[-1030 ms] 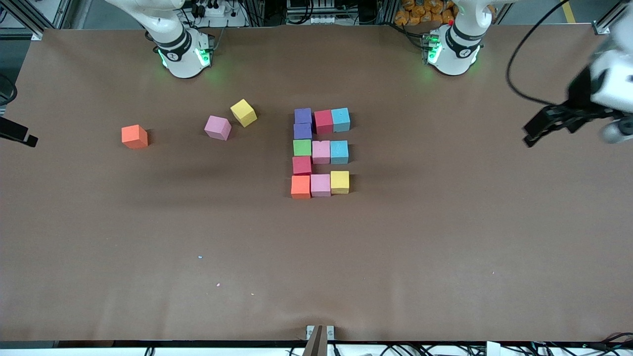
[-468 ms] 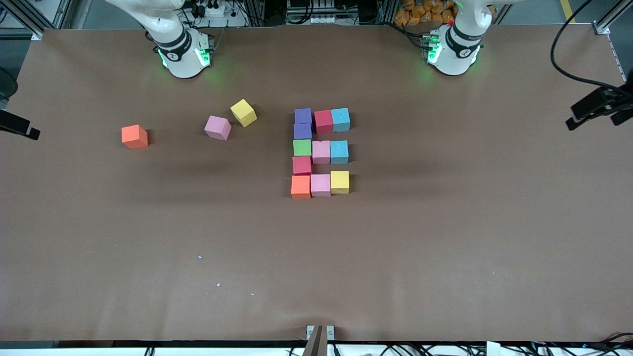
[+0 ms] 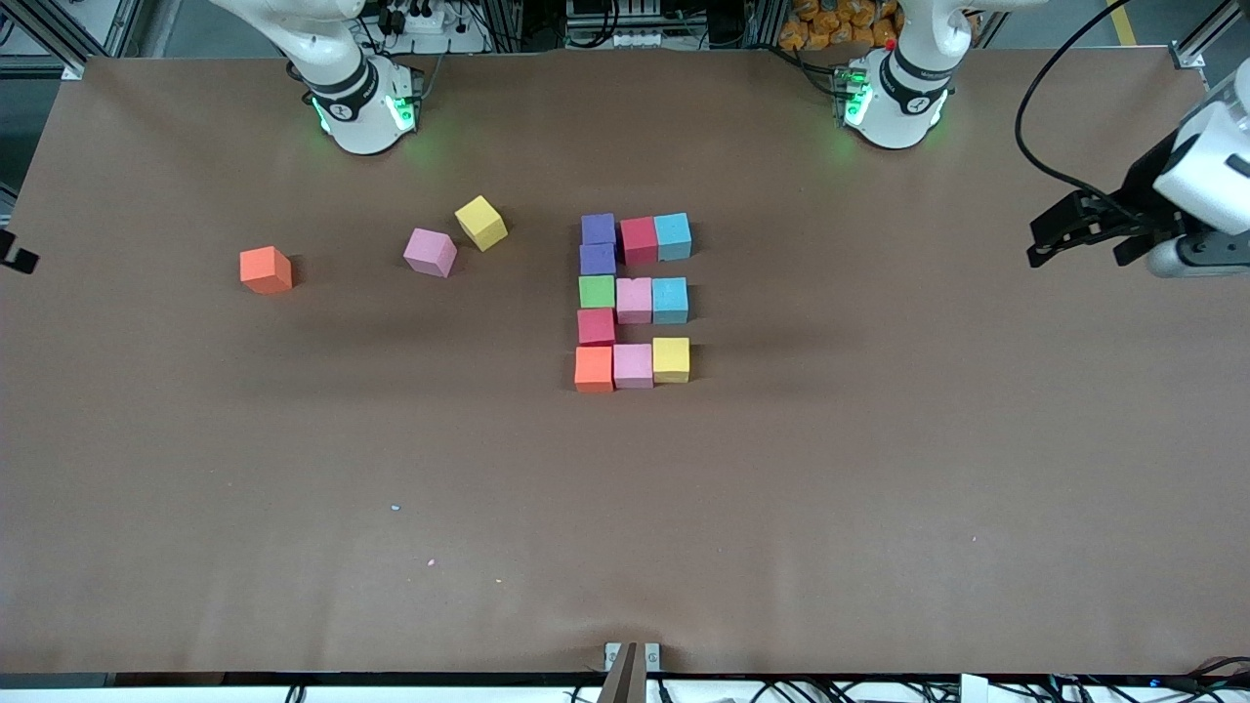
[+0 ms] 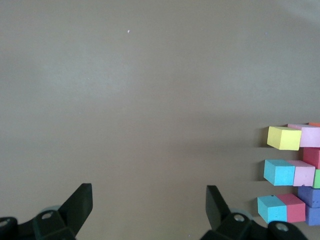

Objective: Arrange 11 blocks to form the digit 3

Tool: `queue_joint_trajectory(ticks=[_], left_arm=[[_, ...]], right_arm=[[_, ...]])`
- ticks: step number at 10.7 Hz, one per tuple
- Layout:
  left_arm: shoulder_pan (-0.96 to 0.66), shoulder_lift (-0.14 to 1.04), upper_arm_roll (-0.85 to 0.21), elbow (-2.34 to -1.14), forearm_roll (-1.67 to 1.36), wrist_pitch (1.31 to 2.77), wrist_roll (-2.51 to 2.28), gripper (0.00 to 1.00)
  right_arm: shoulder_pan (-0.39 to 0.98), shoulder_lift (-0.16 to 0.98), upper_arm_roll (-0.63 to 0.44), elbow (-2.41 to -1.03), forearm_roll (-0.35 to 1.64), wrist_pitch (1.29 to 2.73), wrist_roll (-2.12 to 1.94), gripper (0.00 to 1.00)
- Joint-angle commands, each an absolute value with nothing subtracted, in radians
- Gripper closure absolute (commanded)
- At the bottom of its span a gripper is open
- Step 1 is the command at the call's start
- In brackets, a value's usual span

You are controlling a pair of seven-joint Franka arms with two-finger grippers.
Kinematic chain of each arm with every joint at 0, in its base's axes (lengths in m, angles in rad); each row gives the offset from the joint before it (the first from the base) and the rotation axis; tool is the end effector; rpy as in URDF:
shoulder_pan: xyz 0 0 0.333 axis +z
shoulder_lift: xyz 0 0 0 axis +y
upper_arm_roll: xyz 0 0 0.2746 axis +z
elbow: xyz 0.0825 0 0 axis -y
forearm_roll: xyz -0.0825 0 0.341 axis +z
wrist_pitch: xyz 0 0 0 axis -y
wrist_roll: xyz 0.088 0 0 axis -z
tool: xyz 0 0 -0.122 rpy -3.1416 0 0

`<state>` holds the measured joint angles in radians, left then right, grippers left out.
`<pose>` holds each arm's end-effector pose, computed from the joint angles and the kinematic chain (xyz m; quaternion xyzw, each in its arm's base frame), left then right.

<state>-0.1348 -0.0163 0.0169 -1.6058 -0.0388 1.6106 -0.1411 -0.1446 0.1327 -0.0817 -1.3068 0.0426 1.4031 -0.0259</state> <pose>0.5070 -0.0646 0.5650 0.9997 0.0122 0.0079 0.0207 0.5173 -0.1099 0.5959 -0.9950 0.0966 0.0159 0.0178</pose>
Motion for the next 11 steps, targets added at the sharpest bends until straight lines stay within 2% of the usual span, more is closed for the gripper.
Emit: queue_joint_trajectory(ticks=[1,11], left_arm=[[-0.164,-0.029,0.028,-1.623,-0.054,1.624,-0.140,0.00],[-0.133,-0.043,0.031,-1.598,-0.023,1.615,-0.138,0.00]], right_arm=[[-0.150,0.127,-0.064,-1.285,0.044,1.405,-0.041,0.00],[-0.140,0.127,-0.057,-1.284,0.052,1.404,-0.041,0.00]])
